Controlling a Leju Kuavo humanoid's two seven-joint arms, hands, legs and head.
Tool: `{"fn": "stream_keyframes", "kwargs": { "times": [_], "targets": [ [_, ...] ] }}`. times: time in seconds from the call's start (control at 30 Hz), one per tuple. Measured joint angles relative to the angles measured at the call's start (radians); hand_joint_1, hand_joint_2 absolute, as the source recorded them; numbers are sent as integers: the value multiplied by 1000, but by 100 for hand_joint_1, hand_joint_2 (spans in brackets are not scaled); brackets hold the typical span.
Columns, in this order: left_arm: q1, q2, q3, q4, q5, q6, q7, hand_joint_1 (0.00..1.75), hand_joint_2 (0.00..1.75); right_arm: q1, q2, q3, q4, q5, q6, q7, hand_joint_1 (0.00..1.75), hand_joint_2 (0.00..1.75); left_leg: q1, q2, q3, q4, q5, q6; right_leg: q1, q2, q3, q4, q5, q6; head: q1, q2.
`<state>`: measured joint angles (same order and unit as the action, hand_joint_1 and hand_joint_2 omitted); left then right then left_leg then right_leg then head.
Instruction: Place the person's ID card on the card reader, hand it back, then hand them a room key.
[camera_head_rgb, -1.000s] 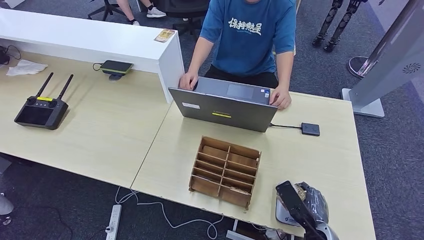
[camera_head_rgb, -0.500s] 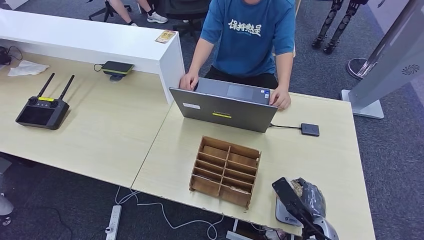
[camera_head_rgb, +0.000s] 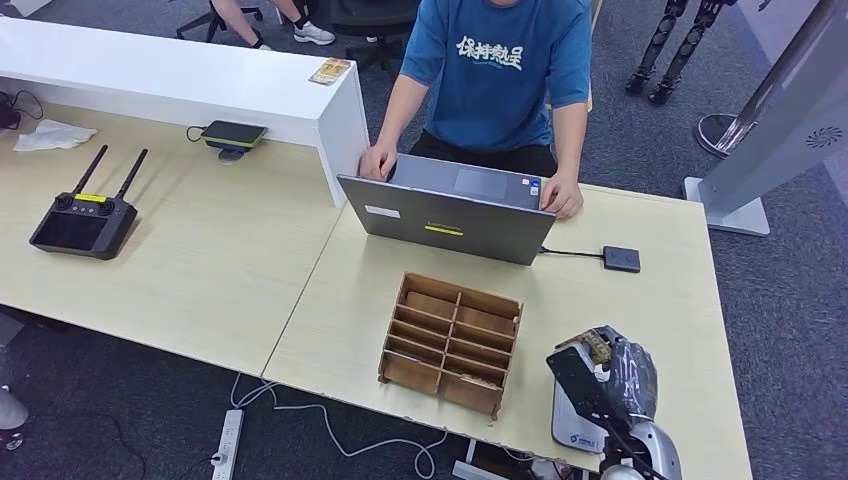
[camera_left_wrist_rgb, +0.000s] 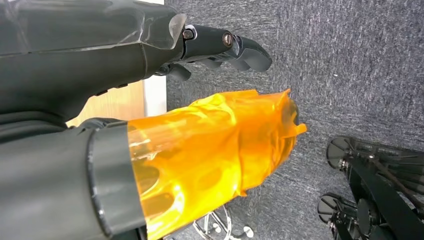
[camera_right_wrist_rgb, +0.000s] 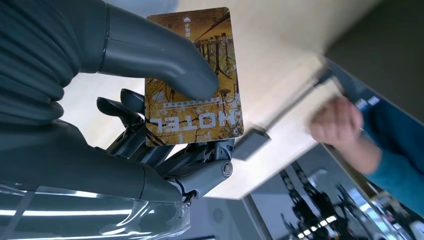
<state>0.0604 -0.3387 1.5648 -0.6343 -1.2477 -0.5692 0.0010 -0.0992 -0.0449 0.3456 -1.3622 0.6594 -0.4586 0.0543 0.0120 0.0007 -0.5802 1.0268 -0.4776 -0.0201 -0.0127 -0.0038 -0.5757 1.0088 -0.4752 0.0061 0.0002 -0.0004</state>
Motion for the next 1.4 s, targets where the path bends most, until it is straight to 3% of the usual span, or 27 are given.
{"fn": "stream_keyframes", "kwargs": {
  "times": [0.37, 0.67, 1.07, 1.4],
  "targets": [
    [1, 0, 0, -10, -31, -10, -11, 0, 0, -74, 6, -3, -97, -12, -71, -79, 175, 175, 0, 0, -2, 0, 0, 0, 0, 0, -2, 0, 0, 0, 0, 0],
    [2, 0, 0, -27, -86, -30, -27, 0, 0, -193, 6, -15, -110, 100, -135, -88, 175, 175, 0, 0, -2, 0, 1, 0, 0, 0, -2, 0, 0, 0, 0, 0],
    [-1, 17, 0, -27, -168, -10, -59, 0, 0, -462, 36, 12, 17, 183, -97, -42, 175, 175, 0, 0, -2, 0, 2, -1, 0, 0, -3, 1, 1, -1, 0, 0],
    [-12, 82, 0, 63, -240, 44, -80, 0, 0, -722, 105, 60, 240, 218, -35, 26, 175, 175, 0, 0, -2, 0, 3, -2, 0, 0, -3, 2, 1, -1, 0, 0]
  ]
}}
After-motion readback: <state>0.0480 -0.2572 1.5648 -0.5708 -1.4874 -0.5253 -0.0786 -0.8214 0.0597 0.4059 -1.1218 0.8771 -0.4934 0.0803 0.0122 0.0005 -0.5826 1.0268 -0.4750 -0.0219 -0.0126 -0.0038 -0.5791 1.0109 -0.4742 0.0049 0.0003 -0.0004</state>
